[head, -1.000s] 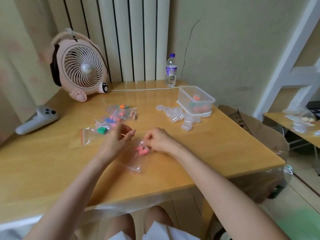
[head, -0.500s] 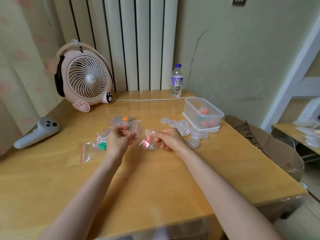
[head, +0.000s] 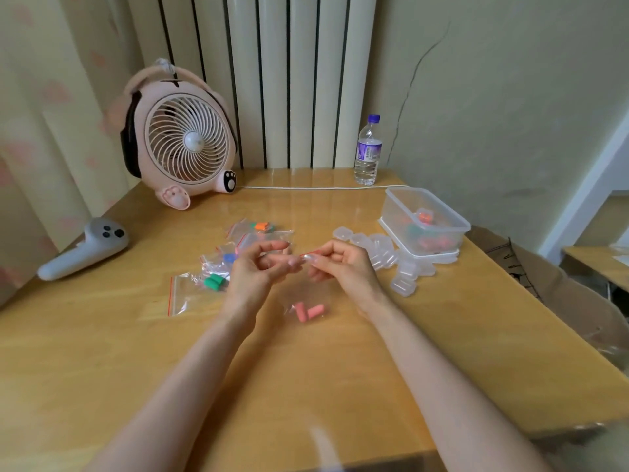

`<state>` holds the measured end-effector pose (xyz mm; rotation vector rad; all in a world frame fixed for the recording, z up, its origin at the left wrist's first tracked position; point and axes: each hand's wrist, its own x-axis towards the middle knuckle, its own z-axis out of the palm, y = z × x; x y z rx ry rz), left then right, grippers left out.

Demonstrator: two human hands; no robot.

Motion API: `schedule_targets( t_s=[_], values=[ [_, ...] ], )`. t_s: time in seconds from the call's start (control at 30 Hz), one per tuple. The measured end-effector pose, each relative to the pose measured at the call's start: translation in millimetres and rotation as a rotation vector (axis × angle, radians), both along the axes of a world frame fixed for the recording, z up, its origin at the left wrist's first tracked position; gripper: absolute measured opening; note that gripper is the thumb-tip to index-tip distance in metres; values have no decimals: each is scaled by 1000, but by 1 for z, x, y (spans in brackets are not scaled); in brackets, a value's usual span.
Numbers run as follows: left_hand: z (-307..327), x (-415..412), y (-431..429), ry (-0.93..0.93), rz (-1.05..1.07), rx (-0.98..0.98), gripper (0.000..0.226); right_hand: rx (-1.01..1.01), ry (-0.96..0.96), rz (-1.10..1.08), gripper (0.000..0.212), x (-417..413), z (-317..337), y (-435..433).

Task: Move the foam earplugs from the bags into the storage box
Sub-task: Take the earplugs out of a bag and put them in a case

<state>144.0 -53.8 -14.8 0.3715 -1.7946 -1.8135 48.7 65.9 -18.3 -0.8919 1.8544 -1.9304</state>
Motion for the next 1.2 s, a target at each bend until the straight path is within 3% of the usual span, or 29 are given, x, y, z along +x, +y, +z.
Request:
schedule_targets(
  t_s=[0.13,0.47,0.8,0.97,1.2],
  values=[
    [0,1,-4,-32,-10,104,25,-7,-26,48,5,2,2,1],
    [-5,0,-8,-122,-1,101,20,69,88,216,22,5,6,5],
    [-5,0,-8,-109,-90,50,15,90,51,121,18,1,5,11],
    [-6,2,-11,-120,-98,-42,28,96,36,232,16,4,4,10],
    [-6,0,-10,-53,-134,-291,10,173,32,194,12,0,2,13]
  ],
)
